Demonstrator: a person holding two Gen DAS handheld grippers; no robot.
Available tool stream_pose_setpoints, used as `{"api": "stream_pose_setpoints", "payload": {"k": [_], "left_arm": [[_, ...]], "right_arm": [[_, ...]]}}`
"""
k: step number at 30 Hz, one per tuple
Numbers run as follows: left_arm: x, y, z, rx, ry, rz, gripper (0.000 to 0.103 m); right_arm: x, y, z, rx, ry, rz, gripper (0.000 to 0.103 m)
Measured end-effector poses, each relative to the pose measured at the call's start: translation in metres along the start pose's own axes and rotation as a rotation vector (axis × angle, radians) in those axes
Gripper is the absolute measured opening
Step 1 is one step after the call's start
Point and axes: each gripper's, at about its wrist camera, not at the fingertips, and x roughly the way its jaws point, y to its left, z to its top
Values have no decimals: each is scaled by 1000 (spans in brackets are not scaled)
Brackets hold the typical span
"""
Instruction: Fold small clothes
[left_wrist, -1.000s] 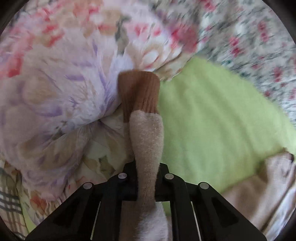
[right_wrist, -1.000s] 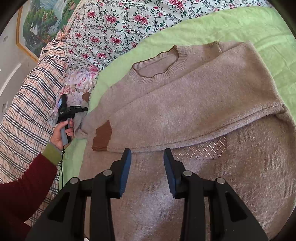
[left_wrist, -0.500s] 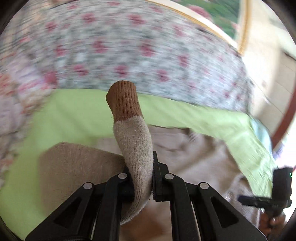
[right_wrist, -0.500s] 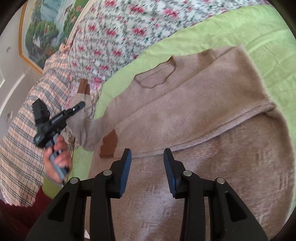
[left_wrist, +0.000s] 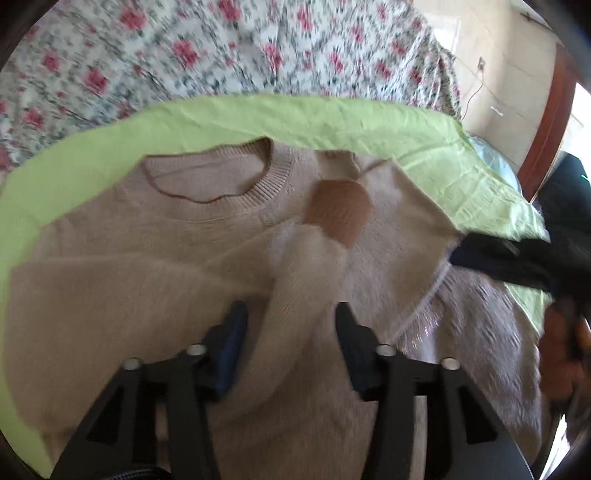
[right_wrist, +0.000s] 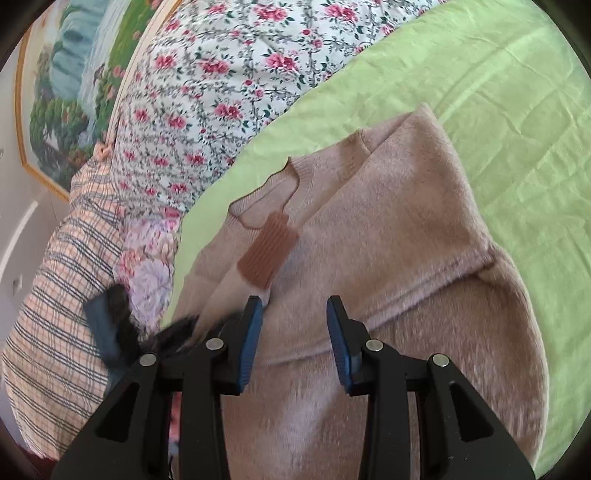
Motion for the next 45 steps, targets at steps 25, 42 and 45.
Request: {"api": "stream_pose_setpoints", "payload": {"k": [25, 42, 45], "left_arm": [[-48, 167, -59, -392, 45, 466, 59], [-66, 163, -75, -473, -1, 469, 59], [-61, 166, -70, -448, 26, 470, 61]], "right_arm": [[0, 41, 18, -170, -22, 59, 7], [22, -18, 23, -51, 79, -187, 14], [23, -15, 17, -82, 72, -157, 45]]}}
